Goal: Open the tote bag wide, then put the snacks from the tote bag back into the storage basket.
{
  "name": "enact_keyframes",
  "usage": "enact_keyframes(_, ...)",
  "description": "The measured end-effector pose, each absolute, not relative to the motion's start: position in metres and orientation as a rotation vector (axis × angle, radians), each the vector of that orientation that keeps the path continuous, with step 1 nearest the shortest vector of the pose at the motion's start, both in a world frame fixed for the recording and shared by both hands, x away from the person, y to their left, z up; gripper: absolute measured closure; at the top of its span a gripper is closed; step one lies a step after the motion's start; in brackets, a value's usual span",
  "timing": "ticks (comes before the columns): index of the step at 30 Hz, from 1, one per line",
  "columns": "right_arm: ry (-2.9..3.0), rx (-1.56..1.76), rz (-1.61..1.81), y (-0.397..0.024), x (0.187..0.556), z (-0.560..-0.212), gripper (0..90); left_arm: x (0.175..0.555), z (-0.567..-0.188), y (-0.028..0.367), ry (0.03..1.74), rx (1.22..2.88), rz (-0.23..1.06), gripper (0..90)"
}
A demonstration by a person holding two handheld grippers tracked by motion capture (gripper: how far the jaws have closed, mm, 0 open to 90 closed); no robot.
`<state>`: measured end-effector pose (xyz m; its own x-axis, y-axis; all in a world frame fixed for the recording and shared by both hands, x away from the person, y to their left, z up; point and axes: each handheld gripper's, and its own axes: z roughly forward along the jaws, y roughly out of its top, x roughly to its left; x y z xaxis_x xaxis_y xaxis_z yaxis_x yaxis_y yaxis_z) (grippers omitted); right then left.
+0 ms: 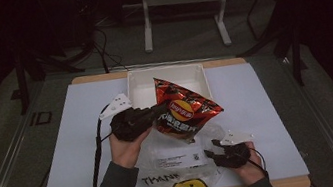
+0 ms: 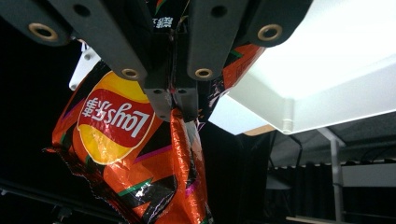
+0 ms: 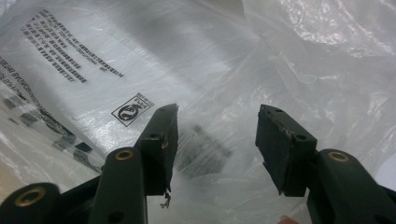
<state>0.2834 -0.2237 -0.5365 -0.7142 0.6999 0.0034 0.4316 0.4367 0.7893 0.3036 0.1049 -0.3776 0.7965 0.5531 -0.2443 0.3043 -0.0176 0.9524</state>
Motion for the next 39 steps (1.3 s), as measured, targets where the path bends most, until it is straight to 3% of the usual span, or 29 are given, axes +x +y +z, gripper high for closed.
enact_keyframes(39,2.364,0.973,1.144,-0.223,0.283,-0.538,47.9,0.358,-0.356,0.099,0.787,1.547,0.319,89.3)
